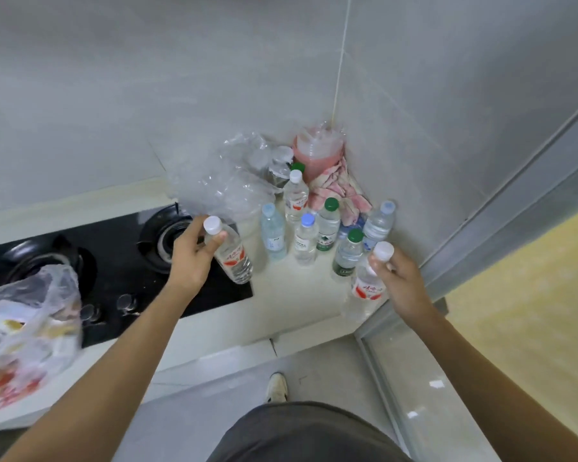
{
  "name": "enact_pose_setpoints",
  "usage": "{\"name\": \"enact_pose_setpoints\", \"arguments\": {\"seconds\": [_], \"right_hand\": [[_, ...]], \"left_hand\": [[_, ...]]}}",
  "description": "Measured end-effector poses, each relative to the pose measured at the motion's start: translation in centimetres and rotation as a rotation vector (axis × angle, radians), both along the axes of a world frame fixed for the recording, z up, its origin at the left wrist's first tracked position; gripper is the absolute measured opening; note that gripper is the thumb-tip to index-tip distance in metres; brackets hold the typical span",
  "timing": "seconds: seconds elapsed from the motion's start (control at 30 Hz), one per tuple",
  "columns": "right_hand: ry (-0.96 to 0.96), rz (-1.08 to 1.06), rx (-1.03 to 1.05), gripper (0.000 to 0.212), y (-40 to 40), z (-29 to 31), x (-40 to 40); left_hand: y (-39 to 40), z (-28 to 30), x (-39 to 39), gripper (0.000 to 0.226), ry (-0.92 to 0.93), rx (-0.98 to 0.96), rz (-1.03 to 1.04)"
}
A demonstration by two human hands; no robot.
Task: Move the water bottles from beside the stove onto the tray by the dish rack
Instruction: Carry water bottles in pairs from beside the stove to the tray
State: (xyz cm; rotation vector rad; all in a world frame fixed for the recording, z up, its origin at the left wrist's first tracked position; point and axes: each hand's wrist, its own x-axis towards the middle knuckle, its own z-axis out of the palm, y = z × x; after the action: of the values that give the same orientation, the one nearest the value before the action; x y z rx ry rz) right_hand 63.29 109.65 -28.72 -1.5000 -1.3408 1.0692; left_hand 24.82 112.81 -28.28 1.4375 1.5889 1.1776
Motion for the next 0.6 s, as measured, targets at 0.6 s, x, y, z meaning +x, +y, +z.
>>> {"name": "enact_pose_setpoints", "arguments": {"seconds": [0.6], "right_hand": [[0.282,0.834,-0.107,0.026,-15.5,6.6,-19.5]], "left_hand": [[-35.3,8.8,-0.4,0.015,-0.362,0.137,0.689]]}}
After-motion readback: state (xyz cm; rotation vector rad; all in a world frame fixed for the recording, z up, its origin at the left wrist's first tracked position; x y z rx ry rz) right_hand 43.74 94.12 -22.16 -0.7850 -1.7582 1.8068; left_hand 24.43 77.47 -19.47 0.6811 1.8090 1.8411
